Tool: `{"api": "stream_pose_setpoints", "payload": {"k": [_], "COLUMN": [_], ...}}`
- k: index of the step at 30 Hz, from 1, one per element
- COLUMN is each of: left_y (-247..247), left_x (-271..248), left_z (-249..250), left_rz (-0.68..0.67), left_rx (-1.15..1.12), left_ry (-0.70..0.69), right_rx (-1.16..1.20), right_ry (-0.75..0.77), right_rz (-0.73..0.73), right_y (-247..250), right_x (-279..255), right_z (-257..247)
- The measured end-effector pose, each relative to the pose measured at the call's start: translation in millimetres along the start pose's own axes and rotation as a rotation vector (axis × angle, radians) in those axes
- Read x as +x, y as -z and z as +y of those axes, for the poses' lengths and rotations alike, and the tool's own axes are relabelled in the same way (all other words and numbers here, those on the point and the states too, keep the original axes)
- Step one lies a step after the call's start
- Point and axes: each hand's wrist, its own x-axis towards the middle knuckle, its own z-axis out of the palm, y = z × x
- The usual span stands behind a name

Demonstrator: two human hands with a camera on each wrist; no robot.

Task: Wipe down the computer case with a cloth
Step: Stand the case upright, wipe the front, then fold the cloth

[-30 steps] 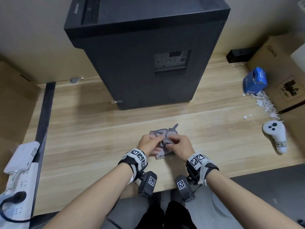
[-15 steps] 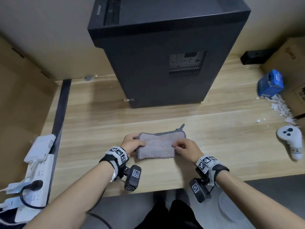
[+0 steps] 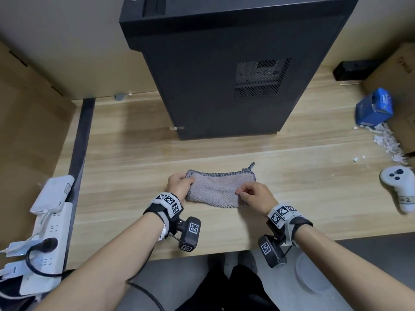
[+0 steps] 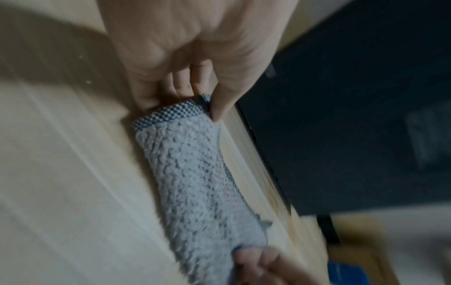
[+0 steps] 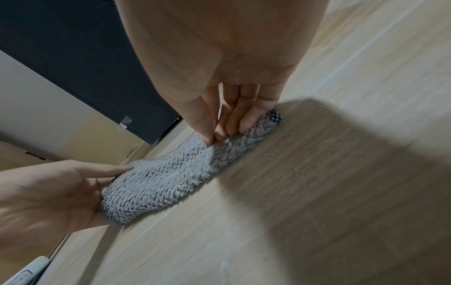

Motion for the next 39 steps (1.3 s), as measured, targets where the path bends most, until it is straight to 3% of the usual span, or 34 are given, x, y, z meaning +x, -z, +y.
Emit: {"api": "stream_pose_setpoints", "payload": {"k": [5,10,15,20,22,25,27,30,33,39], "left_y": [-11,-35,-82,-121,-117,-92,-74,-69,-78,-64], "left_x": [-31,-50,-64,-69,-67,-56,-48,-51,-55,-42], "left_z": [20,36,47,46,44,40,31,16,7,35], "left_rz": [0.038,-0.005,-0.100,-0.385,-0.360,-0.141,-0.050,-0.141,-0.174,-0.149], "left_rx": [0.522,0.529,0.412,0.245,0.288,0.591,0.779,0.824,0.688,0.225], "left_ry": [-0.446,-0.549,-0.477,-0.213,-0.237,-0.331,-0.312,-0.231,-0.208,-0.181], "right_rx": [0.027,0.161,0.396,0.388,0.338,0.134,-0.098,-0.248,-0.128,0.419], "right_ry": [-0.015,-0.039,-0.097,-0.145,-0.185,-0.249,-0.294,-0.313,-0.257,-0.181], "right_rz": [0.008,-0.013,0.085,0.139,0.158,0.175,0.141,0.070,0.069,0.178], "right_y": [2,8,31,51,53,51,49,42,31,27], "right_x": [-3,-6,-19,-23,-21,-16,-14,-10,-9,10], "right_z": [-3,-6,0,17,20,12,3,-8,-17,-44]}}
